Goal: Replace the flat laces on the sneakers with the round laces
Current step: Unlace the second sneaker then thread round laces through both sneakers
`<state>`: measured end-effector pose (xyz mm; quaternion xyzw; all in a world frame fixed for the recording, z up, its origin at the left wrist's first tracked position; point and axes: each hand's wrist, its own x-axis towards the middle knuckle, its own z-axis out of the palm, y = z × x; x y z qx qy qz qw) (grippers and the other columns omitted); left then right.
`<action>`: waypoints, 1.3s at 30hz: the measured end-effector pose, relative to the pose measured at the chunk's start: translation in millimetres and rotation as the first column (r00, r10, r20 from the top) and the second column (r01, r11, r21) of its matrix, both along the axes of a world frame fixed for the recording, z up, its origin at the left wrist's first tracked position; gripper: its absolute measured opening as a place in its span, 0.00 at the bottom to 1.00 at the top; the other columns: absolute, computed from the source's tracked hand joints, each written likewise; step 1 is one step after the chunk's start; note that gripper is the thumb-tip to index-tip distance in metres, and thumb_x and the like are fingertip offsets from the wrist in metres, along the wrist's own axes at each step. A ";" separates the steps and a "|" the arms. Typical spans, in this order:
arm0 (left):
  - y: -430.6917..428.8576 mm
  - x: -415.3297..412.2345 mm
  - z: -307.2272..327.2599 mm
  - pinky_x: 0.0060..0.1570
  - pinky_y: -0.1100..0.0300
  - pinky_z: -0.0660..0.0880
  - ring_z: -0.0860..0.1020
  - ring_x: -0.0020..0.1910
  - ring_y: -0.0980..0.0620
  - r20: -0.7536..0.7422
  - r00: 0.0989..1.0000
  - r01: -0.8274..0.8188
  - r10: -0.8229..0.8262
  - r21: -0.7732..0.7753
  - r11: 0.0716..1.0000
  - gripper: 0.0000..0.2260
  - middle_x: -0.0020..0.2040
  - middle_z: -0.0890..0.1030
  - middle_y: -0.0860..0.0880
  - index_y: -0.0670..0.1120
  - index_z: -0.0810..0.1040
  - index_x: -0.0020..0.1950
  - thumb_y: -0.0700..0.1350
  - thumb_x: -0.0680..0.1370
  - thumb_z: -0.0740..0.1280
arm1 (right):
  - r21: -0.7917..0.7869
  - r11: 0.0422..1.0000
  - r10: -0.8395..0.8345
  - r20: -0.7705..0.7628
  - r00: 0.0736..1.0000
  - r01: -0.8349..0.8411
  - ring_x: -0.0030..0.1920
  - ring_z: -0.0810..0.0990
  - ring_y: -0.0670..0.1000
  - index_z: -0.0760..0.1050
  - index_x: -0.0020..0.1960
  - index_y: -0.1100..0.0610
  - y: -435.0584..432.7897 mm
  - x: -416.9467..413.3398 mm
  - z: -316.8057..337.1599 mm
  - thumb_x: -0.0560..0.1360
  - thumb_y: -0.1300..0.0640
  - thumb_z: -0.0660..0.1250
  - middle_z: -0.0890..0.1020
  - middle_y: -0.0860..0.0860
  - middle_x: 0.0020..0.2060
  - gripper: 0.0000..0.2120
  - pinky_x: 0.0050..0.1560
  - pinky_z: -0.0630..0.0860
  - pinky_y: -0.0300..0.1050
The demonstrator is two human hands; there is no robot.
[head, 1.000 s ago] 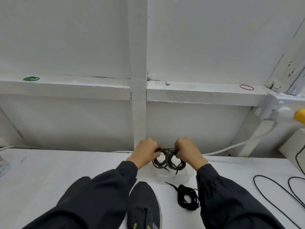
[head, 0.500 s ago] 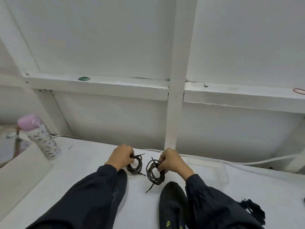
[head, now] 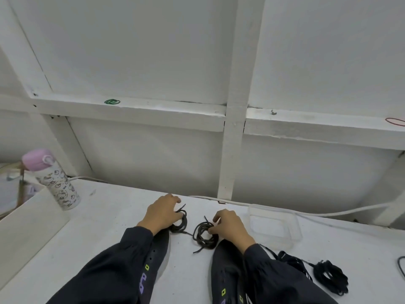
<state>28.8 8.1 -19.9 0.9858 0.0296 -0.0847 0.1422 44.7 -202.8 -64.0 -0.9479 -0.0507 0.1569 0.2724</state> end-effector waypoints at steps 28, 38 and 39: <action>-122.0 -196.0 -69.4 0.68 0.61 0.68 0.71 0.68 0.61 -0.089 0.996 -0.088 0.001 -0.987 0.131 0.24 0.72 0.70 0.55 0.55 0.63 0.75 0.39 0.81 0.61 | 0.833 0.421 -0.424 -0.171 0.889 0.360 0.70 0.68 0.42 0.67 0.74 0.51 -40.7 -191.6 -32.2 0.79 0.54 0.65 0.71 0.41 0.69 0.24 0.71 0.63 0.41; -97.7 -157.5 -67.2 0.74 0.63 0.58 0.66 0.70 0.59 0.245 0.947 0.049 0.210 -0.752 0.657 0.23 0.70 0.71 0.55 0.55 0.69 0.67 0.31 0.79 0.58 | 0.861 0.299 -0.484 -0.234 0.843 0.411 0.69 0.68 0.38 0.68 0.72 0.44 -48.6 -202.2 -34.6 0.79 0.46 0.63 0.72 0.38 0.69 0.22 0.74 0.62 0.46; -94.7 -144.0 -70.0 0.75 0.64 0.53 0.62 0.73 0.57 0.273 0.946 0.051 0.172 -0.655 0.754 0.26 0.73 0.68 0.52 0.52 0.67 0.71 0.29 0.78 0.57 | 0.862 0.290 -0.501 -0.234 0.833 0.416 0.69 0.69 0.39 0.69 0.72 0.45 -49.3 -201.9 -34.3 0.80 0.48 0.61 0.72 0.39 0.69 0.20 0.73 0.62 0.45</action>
